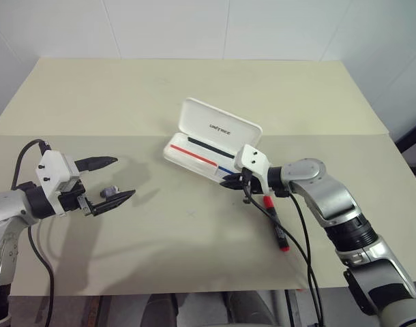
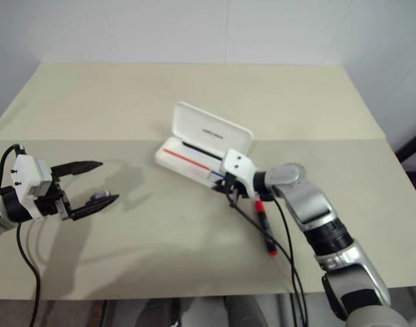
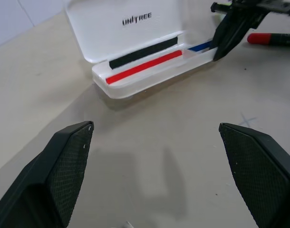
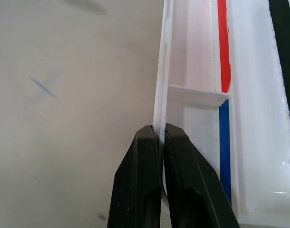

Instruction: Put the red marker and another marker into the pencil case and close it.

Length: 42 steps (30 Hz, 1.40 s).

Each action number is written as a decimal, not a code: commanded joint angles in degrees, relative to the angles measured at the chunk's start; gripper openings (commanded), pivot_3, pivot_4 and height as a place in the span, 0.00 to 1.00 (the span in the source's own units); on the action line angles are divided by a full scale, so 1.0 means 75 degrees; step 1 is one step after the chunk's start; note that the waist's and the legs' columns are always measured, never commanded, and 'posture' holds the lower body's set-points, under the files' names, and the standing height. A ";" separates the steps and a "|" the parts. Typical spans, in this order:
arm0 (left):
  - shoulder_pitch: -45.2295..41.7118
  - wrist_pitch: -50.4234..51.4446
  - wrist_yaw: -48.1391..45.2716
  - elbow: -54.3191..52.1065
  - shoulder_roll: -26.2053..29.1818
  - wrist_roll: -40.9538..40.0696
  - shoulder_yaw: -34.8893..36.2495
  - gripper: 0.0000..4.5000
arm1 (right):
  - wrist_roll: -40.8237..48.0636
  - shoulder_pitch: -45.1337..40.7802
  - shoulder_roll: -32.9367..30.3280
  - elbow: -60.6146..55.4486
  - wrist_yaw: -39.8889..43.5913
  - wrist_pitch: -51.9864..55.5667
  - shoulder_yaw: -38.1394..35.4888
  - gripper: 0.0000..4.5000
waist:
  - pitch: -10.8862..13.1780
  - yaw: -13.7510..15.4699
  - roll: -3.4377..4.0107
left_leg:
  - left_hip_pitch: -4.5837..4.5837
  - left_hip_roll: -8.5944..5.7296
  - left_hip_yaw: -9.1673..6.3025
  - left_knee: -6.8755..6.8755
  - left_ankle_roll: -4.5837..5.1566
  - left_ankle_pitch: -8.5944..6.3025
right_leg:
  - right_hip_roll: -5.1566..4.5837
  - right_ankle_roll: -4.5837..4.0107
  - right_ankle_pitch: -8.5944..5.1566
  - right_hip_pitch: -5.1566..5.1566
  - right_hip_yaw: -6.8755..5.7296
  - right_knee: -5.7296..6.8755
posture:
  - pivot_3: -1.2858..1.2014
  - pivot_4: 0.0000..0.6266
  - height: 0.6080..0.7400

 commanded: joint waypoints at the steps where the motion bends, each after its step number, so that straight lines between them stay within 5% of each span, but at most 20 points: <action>1: -0.0207 -0.0320 -0.0237 0.0058 -0.0072 -0.0208 0.0049 1.00 | 0.0113 0.0328 -0.0447 -0.1016 0.0341 -0.0477 -0.0188 0.01 | 0.0000 0.0015 0.0000 | -0.0002 0.0000 0.0000 0.0000 -0.0001 -0.0001 | -0.0001 0.0000 0.0000 0.0000 0.0000 -0.0003 | 0.52 0.24 1.00; 12: -0.0506 -0.0854 -0.1268 0.0770 -0.0064 -0.0416 0.0054 1.00 | -0.0763 0.1207 -0.1676 -0.2476 0.1050 -0.1227 0.0742 0.01 | -0.0001 0.0010 -0.0003 | 0.0004 0.0000 0.0001 0.0011 -0.0001 -0.0001 | 0.0001 -0.0001 -0.0001 0.0001 0.0002 0.0008 | 0.52 0.24 1.00; 24: -0.0437 -0.0811 -0.1372 0.0748 -0.0117 -0.0460 -0.0031 1.00 | -0.0867 0.1594 -0.1732 -0.2799 0.1096 -0.1128 0.0860 0.01 | -0.0002 0.0021 -0.0005 | 0.0001 0.0001 0.0000 0.0020 -0.0002 -0.0001 | 0.0000 -0.0001 -0.0002 0.0001 0.0001 0.0011 | 0.52 0.24 1.00; 25: -0.0437 -0.0804 -0.1374 0.0740 -0.0118 -0.0463 -0.0034 1.00 | -0.0867 0.1594 -0.1724 -0.2800 0.1105 -0.1121 0.0871 0.14 | -0.0002 0.0021 -0.0005 | 0.0001 0.0001 0.0000 0.0021 -0.0002 -0.0001 | 0.0000 -0.0001 -0.0002 0.0001 0.0001 0.0012 | 0.52 0.24 1.00; 37: -0.0546 -0.0760 -0.1328 0.0696 -0.0128 -0.0473 -0.0119 1.00 | -0.0733 0.1583 -0.1650 -0.2689 0.1159 -0.1585 0.0764 0.99 | -0.0002 0.0023 -0.0005 | 0.0002 0.0001 -0.0001 0.0022 -0.0002 -0.0001 | 0.0000 -0.0001 -0.0002 0.0002 0.0001 0.0013 | 0.52 0.24 1.00; 42: -0.0619 -0.0775 -0.1358 0.0687 -0.0189 -0.0519 -0.0189 1.00 | -0.0053 0.1629 -0.1873 -0.2619 0.1419 -0.1692 0.0066 0.99 | -0.0002 0.0033 -0.0005 | 0.0001 0.0001 -0.0001 0.0024 -0.0002 -0.0001 | 0.0000 -0.0001 -0.0001 0.0004 0.0001 0.0013 | 0.52 0.24 1.00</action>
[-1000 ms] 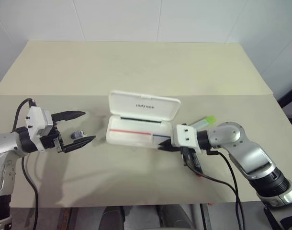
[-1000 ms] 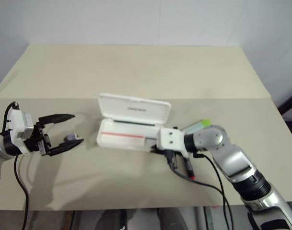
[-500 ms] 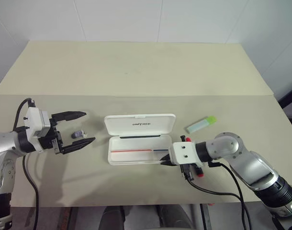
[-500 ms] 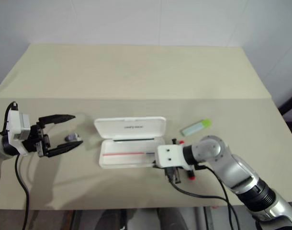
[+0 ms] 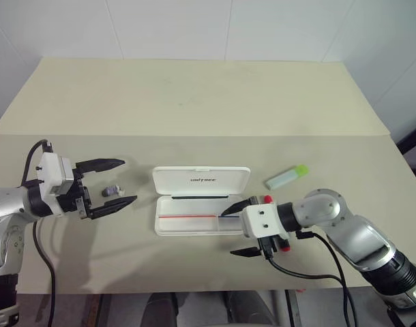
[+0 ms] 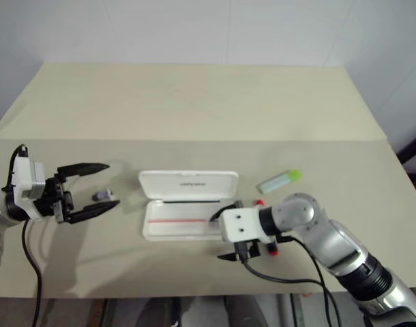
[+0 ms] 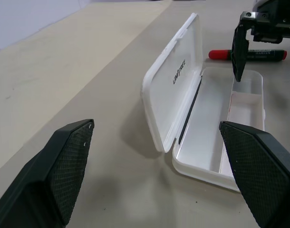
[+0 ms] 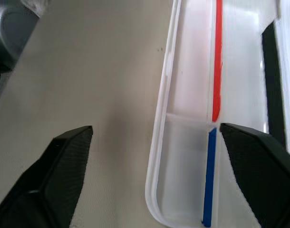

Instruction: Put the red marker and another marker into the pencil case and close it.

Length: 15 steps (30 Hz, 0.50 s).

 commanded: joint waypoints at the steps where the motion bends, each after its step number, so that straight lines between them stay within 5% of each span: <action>1: -0.0120 -0.0063 -0.0020 -0.0157 -0.0063 -0.0215 0.0020 1.00 | 0.0509 -0.0014 -0.0231 -0.0073 0.0219 -0.0121 -0.0660 0.99 | 0.0000 -0.0001 0.0000 | 0.0000 0.0000 0.0000 0.0001 0.0000 0.0000 | 0.0000 0.0000 0.0000 0.0002 0.0000 0.0000 | 0.52 0.24 1.00; 15: -0.0198 -0.0198 0.0015 -0.0123 -0.0384 -0.0171 -0.0260 1.00 | 0.0878 0.0434 -0.1624 0.0580 -0.0129 0.1583 -0.2287 0.99 | -0.0001 0.0073 -0.0001 | 0.0003 0.0000 -0.0001 0.0009 0.0000 0.0000 | 0.0000 0.0000 0.0000 0.0006 0.0000 0.0001 | 0.52 0.24 1.00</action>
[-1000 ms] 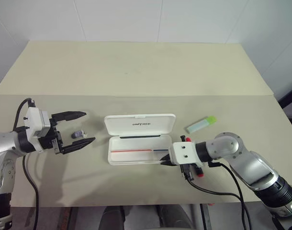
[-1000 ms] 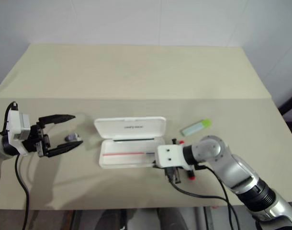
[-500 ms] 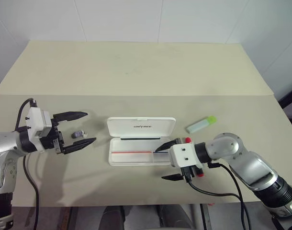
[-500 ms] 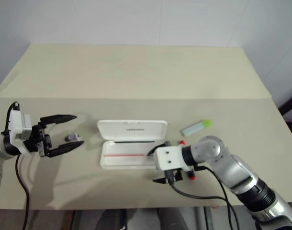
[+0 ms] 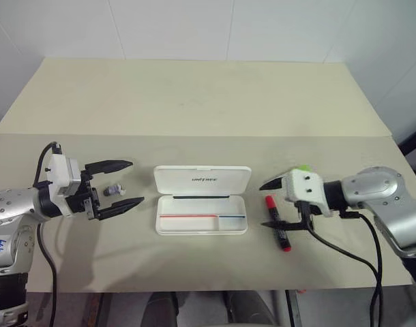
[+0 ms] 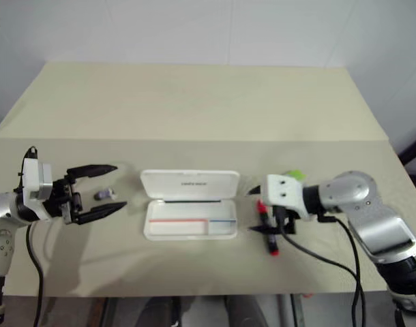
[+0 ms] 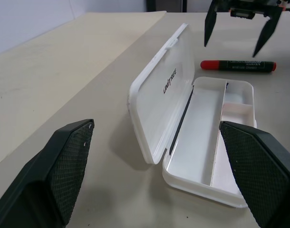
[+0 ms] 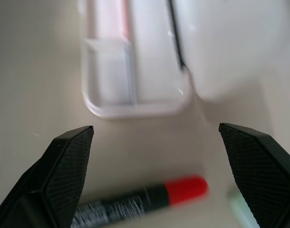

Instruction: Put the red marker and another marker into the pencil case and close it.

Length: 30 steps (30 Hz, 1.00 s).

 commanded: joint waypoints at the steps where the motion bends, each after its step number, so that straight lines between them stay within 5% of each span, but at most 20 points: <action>1: -0.0101 -0.0184 0.0016 -0.0102 -0.0104 -0.0078 -0.0044 1.00 | -0.0047 0.0326 -0.0338 0.0049 -0.0260 0.0513 -0.0302 0.99 | 0.0000 0.0034 0.0000 | 0.0000 0.0000 0.0000 -0.0001 0.0000 0.0000 | 0.0000 0.0000 0.0000 0.0000 0.0000 -0.0001 | 0.52 0.24 1.00; 15: -0.0284 -0.0371 -0.0349 0.0084 -0.0334 -0.0405 -0.0074 1.00 | -0.0047 0.1118 -0.0190 -0.0400 -0.1096 0.1940 0.0074 0.99 | 0.0000 0.0120 0.0000 | -0.0001 -0.0002 0.0002 0.0007 0.0000 0.0000 | 0.0000 0.0001 0.0001 0.0000 0.0004 -0.0001 | 0.52 0.24 1.00; 19: -0.0124 -0.0432 -0.0623 0.0174 -0.0258 -0.0595 0.0115 1.00 | -0.0074 0.1127 -0.0186 -0.0370 -0.1204 0.2063 0.0158 0.80 | -0.0001 0.0116 -0.0001 | -0.0001 -0.0002 0.0002 0.0007 0.0000 0.0000 | 0.0001 0.0001 0.0001 0.0000 0.0004 -0.0001 | 0.52 0.24 1.00; 28: 0.0230 -0.0465 -0.1531 0.0429 0.0119 -0.0733 0.0357 1.00 | -0.0124 0.0907 -0.0244 -0.0100 -0.1247 0.1985 0.0228 0.13 | -0.0003 0.0113 -0.0006 | -0.0001 -0.0001 0.0002 0.0006 0.0000 0.0000 | 0.0000 0.0001 0.0000 0.0001 0.0003 -0.0003 | 0.52 0.24 1.00; 30: 0.0234 -0.0526 -0.1703 0.0523 0.0215 -0.0656 0.0324 1.00 | -0.0123 0.0822 -0.0259 -0.0019 -0.1225 0.1975 0.0229 0.13 | -0.0003 0.0113 -0.0005 | 0.0000 -0.0001 0.0002 0.0007 0.0001 0.0000 | 0.0000 0.0000 0.0001 0.0001 0.0003 -0.0003 | 0.52 0.24 1.00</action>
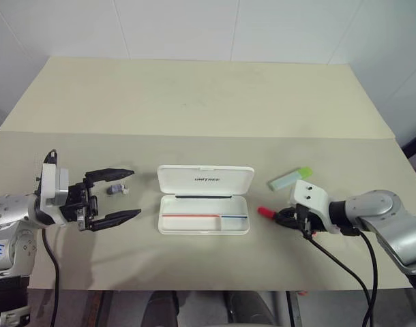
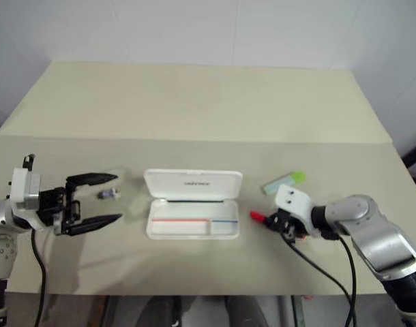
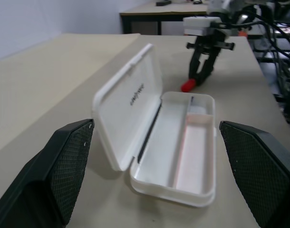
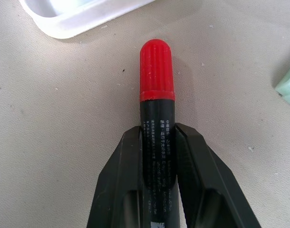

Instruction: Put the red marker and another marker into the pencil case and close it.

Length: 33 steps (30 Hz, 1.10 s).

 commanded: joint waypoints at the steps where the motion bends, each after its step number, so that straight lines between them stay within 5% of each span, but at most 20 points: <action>1: 0.0040 -0.0219 -0.0303 0.0129 0.0233 0.0003 0.0177 1.00 | -0.0050 -0.0179 -0.0104 0.0171 0.0023 -0.0046 -0.0020 0.13 | 0.0000 -0.0001 0.0000 | 0.0002 0.0000 0.0000 0.0001 0.0000 0.0000 | 0.0000 0.0000 0.0000 0.0001 0.0001 0.0000 | 0.52 0.24 1.00; 16: -0.0341 -0.0329 -0.0233 0.0402 0.0138 0.0127 -0.0124 1.00 | -0.0275 -0.1510 -0.0515 0.0900 -0.0140 -0.0502 -0.0694 0.13 | 0.0002 -0.0004 0.0003 | -0.0001 0.0001 0.0003 -0.0014 0.0002 0.0001 | -0.0001 -0.0007 -0.0004 -0.0009 0.0000 -0.0003 | 0.52 0.24 1.00; 24: -0.0504 -0.0357 -0.0222 0.0492 0.0067 0.0148 -0.0236 1.00 | -0.0335 -0.3574 0.0598 0.1368 -0.1229 -0.0962 -0.0932 0.13 | 0.0004 -0.0116 0.0007 | -0.0002 0.0005 0.0007 -0.0026 0.0001 0.0001 | 0.0002 -0.0009 -0.0005 -0.0021 0.0002 0.0003 | 0.52 0.24 1.00; 33: -0.0502 -0.0344 -0.0183 0.0475 0.0069 0.0125 -0.0251 1.00 | 0.1444 -0.4276 0.1626 -0.1011 -0.0722 0.0799 -0.0257 0.13 | 0.0004 -0.0142 0.0008 | -0.0040 0.0017 0.0008 -0.0047 0.0000 0.0001 | 0.0004 -0.0024 -0.0015 -0.0084 -0.0004 0.0029 | 0.52 0.24 1.00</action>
